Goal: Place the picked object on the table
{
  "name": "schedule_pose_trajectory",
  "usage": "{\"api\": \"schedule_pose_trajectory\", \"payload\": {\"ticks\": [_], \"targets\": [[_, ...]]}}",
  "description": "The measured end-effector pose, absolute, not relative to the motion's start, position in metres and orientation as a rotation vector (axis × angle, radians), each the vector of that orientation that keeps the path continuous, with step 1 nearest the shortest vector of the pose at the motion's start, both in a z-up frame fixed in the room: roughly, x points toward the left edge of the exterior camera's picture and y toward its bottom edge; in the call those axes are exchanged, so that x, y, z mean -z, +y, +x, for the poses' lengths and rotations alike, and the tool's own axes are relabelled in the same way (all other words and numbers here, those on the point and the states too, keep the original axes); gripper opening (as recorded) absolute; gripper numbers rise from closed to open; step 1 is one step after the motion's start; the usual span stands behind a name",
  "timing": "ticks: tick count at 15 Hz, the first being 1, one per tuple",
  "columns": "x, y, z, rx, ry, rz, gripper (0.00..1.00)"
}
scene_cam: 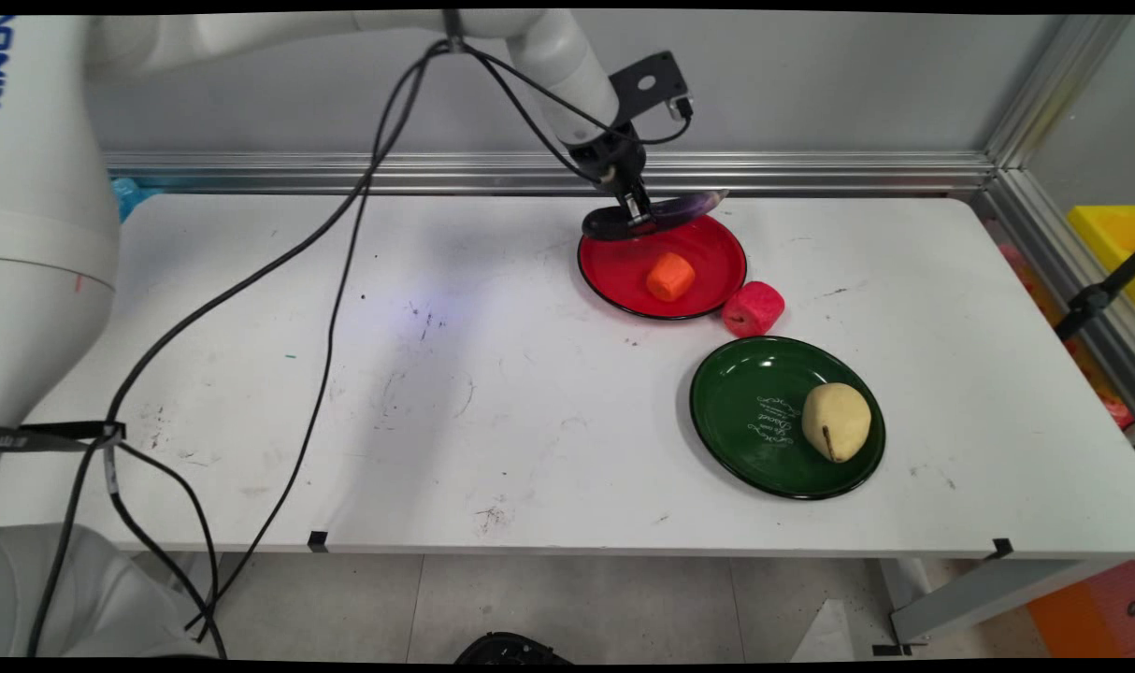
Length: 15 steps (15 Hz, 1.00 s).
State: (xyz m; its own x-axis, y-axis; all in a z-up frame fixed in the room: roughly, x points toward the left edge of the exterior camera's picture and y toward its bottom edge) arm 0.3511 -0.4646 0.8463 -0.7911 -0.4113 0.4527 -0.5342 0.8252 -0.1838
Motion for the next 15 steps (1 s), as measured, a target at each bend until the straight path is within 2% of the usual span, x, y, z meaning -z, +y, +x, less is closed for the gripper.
{"api": "schedule_pose_trajectory", "payload": {"ticks": [7, 15], "targets": [[-0.877, -0.407, 0.369, -0.372, -2.647, 0.505, 0.0], [-0.869, -0.357, 0.384, -0.279, -2.707, 0.293, 0.0]]}}
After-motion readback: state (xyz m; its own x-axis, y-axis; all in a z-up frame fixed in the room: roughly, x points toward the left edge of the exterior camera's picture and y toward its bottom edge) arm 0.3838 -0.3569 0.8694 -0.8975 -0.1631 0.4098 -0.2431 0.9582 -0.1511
